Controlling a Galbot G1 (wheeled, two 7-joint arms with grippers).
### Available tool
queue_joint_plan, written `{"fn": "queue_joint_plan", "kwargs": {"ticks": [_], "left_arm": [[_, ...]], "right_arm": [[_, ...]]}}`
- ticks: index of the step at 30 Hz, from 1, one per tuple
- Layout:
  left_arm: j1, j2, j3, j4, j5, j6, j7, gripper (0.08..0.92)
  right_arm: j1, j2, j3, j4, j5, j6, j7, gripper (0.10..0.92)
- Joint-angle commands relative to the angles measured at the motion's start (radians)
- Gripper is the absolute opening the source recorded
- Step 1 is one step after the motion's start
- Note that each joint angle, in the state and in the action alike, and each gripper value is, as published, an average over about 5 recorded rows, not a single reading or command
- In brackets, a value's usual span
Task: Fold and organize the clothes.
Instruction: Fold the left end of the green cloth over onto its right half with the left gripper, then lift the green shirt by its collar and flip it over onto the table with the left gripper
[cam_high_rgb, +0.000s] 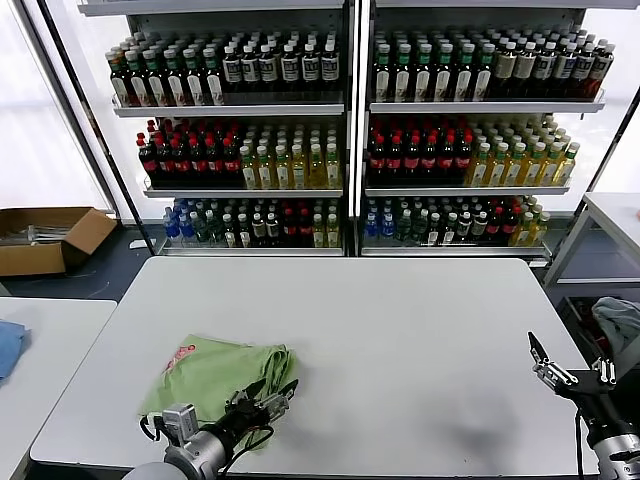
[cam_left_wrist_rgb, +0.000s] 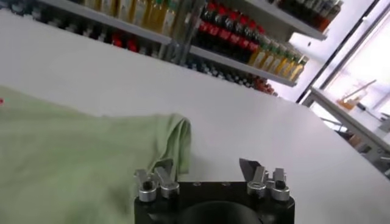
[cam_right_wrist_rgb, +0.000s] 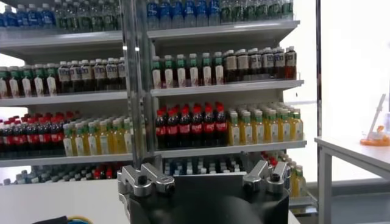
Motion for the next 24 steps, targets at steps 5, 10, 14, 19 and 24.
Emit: {"fn": "queue_joint_plan", "kwargs": {"ticks": [5,10,14,19,24], "left_arm": [[0.003,0.162,-0.448,0.06,-0.033,0.006,0.088,0.817],[-0.002,0.171,-0.444,0.222,0.063,-0.02,0.149,0.823],[-0.017,0.158,-0.403,0.313,0.116,-0.043,0.179,0.823],[-0.034,0.14,-0.369,0.365,0.126,-0.046,0.186,0.823],[-0.032,0.122,-0.336,0.379,0.136,-0.051,0.189,0.823]], "right_arm": [[-0.008,0.006,-0.006,0.001,0.0,0.009,-0.001,0.823],[-0.009,0.013,-0.015,0.005,-0.003,0.01,-0.001,0.823],[-0.016,0.014,-0.014,0.011,-0.003,0.011,-0.002,0.823],[-0.024,0.01,-0.007,0.015,0.0,0.011,-0.003,0.823],[-0.02,0.011,-0.01,0.015,0.0,0.01,-0.003,0.823]]}}
